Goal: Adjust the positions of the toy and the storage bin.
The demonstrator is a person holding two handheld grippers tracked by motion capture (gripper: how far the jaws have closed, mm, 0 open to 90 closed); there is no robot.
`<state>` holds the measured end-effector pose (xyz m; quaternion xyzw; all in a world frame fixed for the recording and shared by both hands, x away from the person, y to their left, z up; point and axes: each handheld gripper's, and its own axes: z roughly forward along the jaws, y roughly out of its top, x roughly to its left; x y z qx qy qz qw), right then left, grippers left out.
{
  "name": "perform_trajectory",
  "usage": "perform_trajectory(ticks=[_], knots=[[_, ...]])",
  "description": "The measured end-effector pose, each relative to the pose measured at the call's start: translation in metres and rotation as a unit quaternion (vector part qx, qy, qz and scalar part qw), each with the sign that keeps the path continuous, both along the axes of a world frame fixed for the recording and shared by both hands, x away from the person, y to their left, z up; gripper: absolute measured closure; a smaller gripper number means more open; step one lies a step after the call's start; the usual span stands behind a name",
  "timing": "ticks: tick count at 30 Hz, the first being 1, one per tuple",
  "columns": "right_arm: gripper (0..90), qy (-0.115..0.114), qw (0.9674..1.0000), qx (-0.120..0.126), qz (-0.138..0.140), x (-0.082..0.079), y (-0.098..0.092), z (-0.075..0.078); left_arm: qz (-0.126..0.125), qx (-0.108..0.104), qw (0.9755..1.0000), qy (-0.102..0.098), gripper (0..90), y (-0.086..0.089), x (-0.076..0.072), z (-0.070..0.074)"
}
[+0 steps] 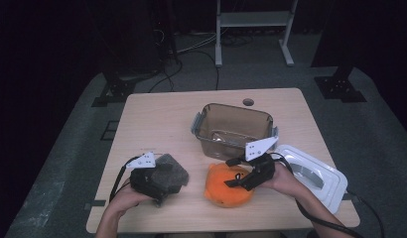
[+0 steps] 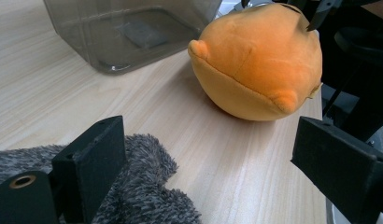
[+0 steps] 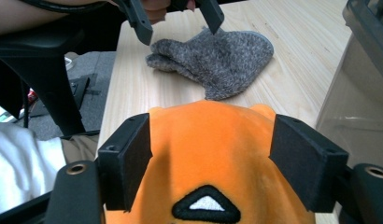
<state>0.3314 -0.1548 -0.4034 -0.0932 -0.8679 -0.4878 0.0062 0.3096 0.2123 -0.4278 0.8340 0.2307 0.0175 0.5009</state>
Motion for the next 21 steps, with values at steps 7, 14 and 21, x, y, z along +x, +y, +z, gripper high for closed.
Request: perform_trajectory(ticks=[7,14,21], knots=[[34.4,0.001,1.0,-0.002,-0.007,0.002,0.002,-0.006,0.0,-0.001,1.0,0.001,9.1,0.0,0.0,0.0],[41.0,0.006,0.9998,-0.003,-0.016,0.002,0.001,-0.012,0.0,-0.001,1.0,0.001,9.0,0.0,0.0,-0.001],[42.7,0.029,0.9992,-0.005,-0.028,0.001,-0.002,-0.018,0.001,0.0,1.0,0.001,9.0,0.0,0.0,-0.001]])
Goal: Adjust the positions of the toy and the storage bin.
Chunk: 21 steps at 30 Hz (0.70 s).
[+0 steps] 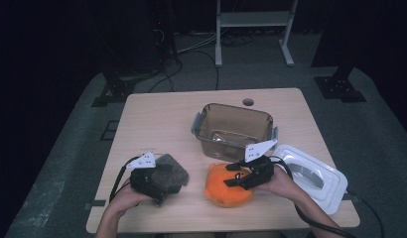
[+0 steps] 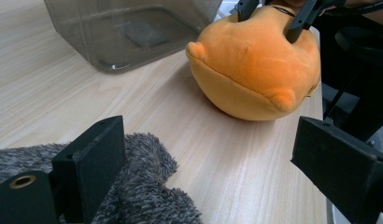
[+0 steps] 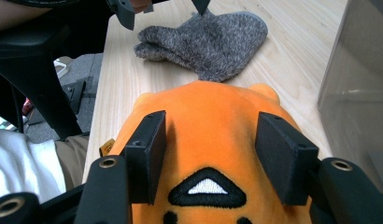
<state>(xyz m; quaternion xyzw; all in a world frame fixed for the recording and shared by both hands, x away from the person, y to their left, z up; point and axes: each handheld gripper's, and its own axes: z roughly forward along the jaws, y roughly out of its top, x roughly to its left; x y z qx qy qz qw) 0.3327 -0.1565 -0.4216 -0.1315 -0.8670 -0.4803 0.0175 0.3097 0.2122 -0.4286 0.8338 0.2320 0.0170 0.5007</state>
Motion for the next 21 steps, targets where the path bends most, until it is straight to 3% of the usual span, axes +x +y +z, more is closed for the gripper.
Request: perform_trajectory(ticks=[12,21], knots=[[39.4,0.004,0.9999,-0.006,0.009,-0.0046,0.0031,-0.004,0.003,0.001,1.0,0.0,9.0,0.0008,0.0003,-0.0002],[52.0,0.011,0.9999,-0.006,0.007,-0.0064,0.0023,-0.0063,0.003,0.001,1.0,0.001,9.0,0.0006,0.0005,-0.0011]])
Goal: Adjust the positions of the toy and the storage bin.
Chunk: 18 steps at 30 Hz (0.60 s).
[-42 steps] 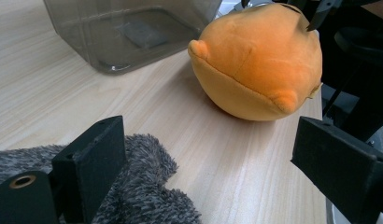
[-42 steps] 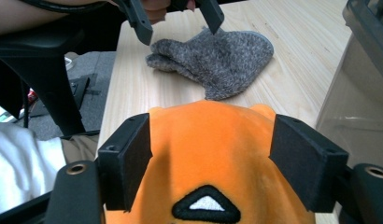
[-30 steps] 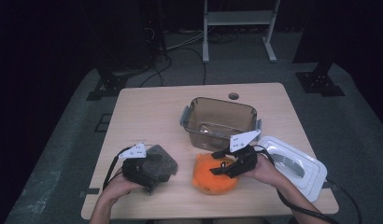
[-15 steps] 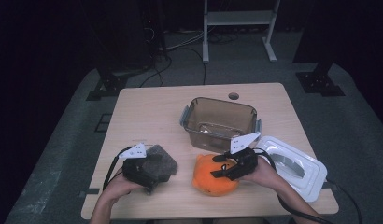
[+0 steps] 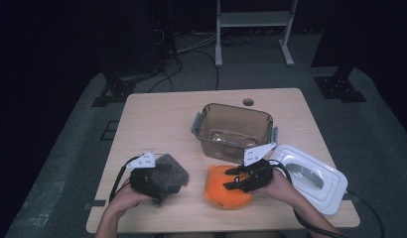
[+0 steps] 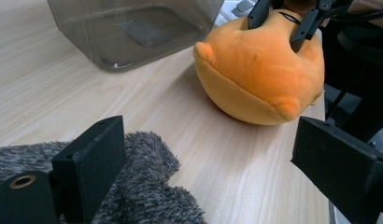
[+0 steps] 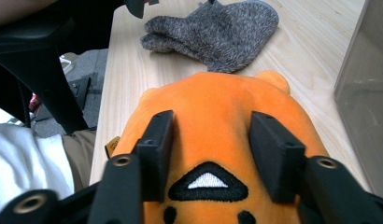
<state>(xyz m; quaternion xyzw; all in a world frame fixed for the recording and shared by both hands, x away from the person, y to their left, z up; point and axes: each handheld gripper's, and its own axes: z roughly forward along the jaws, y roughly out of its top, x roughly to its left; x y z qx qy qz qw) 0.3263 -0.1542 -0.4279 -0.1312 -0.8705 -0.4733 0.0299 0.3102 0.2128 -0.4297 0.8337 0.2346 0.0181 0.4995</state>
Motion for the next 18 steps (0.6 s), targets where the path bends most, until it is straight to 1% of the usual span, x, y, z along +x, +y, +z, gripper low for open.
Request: perform_trajectory(ticks=[4,8,11,12,14,15,18], knots=[[58.5,0.005,1.0,-0.002,0.001,-0.0007,0.0005,0.0005,0.0,0.001,1.0,0.0,9.1,0.0,0.0002,-0.0001],[62.2,0.0,1.0,-0.006,0.004,-0.0025,0.0015,0.0023,0.001,0.0,1.0,0.0,9.1,0.0004,0.0001,0.0001],[65.8,-0.004,0.9999,-0.003,0.009,-0.0035,0.0018,0.004,0.001,-0.001,1.0,0.0,9.0,0.0004,0.0002,-0.0001],[67.3,-0.002,0.9999,0.002,0.011,-0.0035,0.0017,0.0048,0.001,0.0,1.0,0.0,9.1,0.0004,0.0003,-0.0003],[68.5,-0.006,0.9999,0.002,0.015,-0.0041,0.0024,0.0064,0.001,0.0,1.0,0.0,9.0,0.0005,0.0002,-0.0003],[68.9,-0.002,0.9999,0.006,0.016,-0.0035,0.0023,0.0074,0.001,0.0,1.0,0.001,9.0,0.0006,0.0002,-0.0003],[70.7,0.002,0.9997,0.009,0.023,-0.0028,0.0025,0.0096,0.001,0.0,1.0,0.001,9.0,0.0018,0.0004,-0.0001]])
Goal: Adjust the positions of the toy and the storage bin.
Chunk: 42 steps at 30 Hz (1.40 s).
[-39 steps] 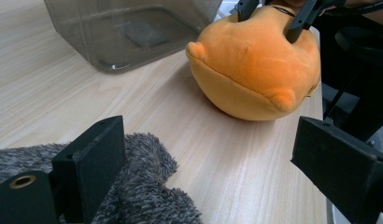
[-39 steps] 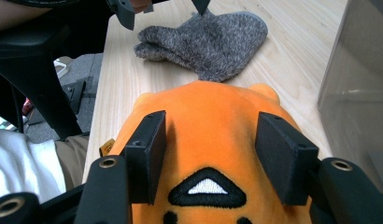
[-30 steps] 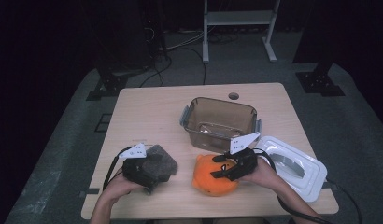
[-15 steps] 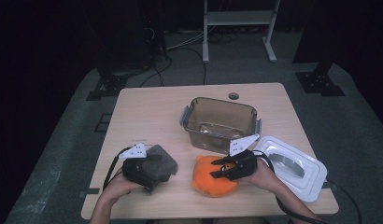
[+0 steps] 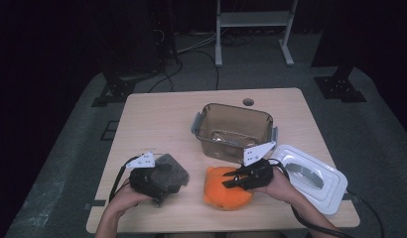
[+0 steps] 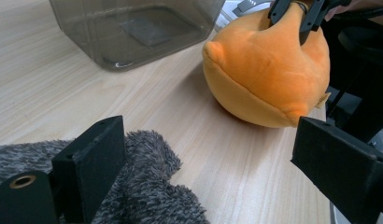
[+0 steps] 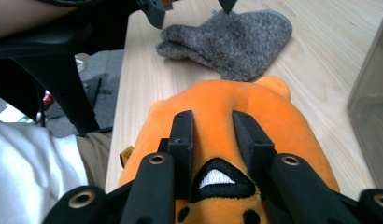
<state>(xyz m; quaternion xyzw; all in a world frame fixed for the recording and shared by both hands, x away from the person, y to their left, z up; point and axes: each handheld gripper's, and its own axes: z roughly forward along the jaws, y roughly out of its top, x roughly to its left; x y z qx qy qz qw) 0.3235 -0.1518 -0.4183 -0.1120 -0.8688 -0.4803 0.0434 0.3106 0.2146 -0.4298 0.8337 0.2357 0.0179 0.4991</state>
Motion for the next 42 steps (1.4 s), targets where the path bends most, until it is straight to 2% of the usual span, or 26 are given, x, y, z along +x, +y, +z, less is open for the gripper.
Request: perform_trajectory(ticks=[14,22,25,28,32,37,42], knots=[[73.2,-0.001,0.9999,-0.005,0.014,0.0,0.005,0.009,0.005,-0.006,1.0,-0.004,9.0,0.006,0.0,0.001],[73.4,-0.002,0.9999,0.006,0.015,0.0,0.002,0.025,0.003,-0.005,1.0,-0.002,9.0,0.004,0.001,0.001],[73.4,-0.004,0.9998,0.016,0.013,0.001,-0.002,0.036,0.003,-0.007,1.0,-0.001,9.0,0.004,0.001,0.0],[73.4,-0.019,0.9994,0.026,0.013,0.002,-0.004,0.051,0.004,-0.007,1.0,-0.001,9.0,0.004,0.001,0.0],[73.5,-0.035,0.9986,0.04,0.009,0.005,-0.011,0.078,0.002,-0.006,1.0,-0.001,9.0,0.003,0.002,0.0],[73.4,-0.054,0.9979,0.037,0.002,0.01,-0.017,0.105,0.003,-0.006,1.0,0.002,9.0,0.003,0.002,-0.001],[73.4,-0.065,0.9973,0.034,-0.004,0.017,-0.02,0.124,0.003,-0.008,1.0,0.003,9.1,0.002,0.002,-0.001]])
